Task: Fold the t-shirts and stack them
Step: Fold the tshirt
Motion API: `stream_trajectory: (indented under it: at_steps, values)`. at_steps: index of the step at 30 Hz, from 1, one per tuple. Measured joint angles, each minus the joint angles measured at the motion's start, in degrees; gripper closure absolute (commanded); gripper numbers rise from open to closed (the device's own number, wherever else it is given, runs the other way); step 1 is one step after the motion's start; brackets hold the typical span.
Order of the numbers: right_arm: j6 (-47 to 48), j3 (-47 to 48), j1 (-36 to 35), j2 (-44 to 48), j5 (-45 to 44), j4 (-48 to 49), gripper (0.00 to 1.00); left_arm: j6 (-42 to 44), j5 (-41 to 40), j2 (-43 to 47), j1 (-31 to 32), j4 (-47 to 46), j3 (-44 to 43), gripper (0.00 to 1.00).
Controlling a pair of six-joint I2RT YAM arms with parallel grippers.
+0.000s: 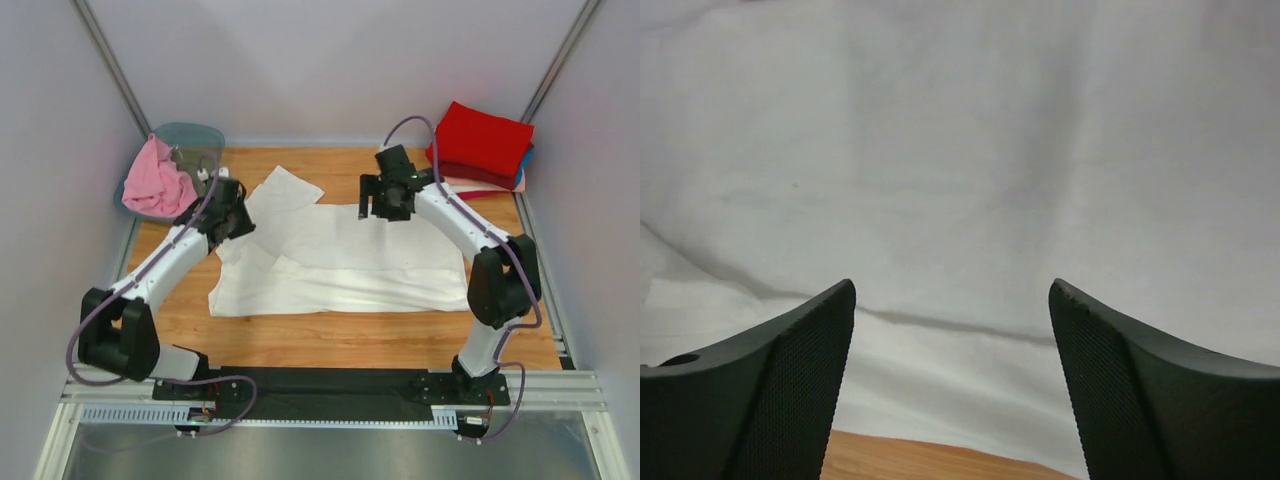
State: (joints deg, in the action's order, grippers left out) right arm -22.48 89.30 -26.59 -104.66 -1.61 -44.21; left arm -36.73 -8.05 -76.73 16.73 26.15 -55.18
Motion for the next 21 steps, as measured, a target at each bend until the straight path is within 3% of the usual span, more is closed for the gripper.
stream_trajectory:
  at_steps: [5, 8, 11, 13, 17, 21]
  values:
    - [-0.3, -11.6, 4.4, 10.3, -1.4, 2.7, 0.13, 5.1, 3.4, -18.0, -1.8, -6.2, -20.2, 0.59]
    - [-0.8, -19.2, 3.5, 16.3, -0.3, 3.6, 0.1, 8.0, 7.5, -31.6, -3.8, -5.8, -36.3, 0.5]
    - [-1.4, -25.5, 2.8, 21.9, 1.6, 3.8, 0.06, 11.6, 12.8, -46.1, -5.9, -5.7, -53.5, 0.34]
    - [-1.7, -28.4, 2.7, 25.1, 2.8, 4.2, 0.04, 13.4, 16.4, -54.2, -6.9, -4.2, -63.5, 0.3]
    - [-2.1, -32.1, 2.7, 30.7, 4.7, 4.3, 0.0, 14.4, 22.1, -66.1, -8.8, -2.3, -75.6, 0.22]
    - [-2.1, -33.4, 2.7, 34.2, 5.7, 4.1, 0.0, 12.7, 28.8, -72.3, -10.5, -2.5, -77.7, 0.21]
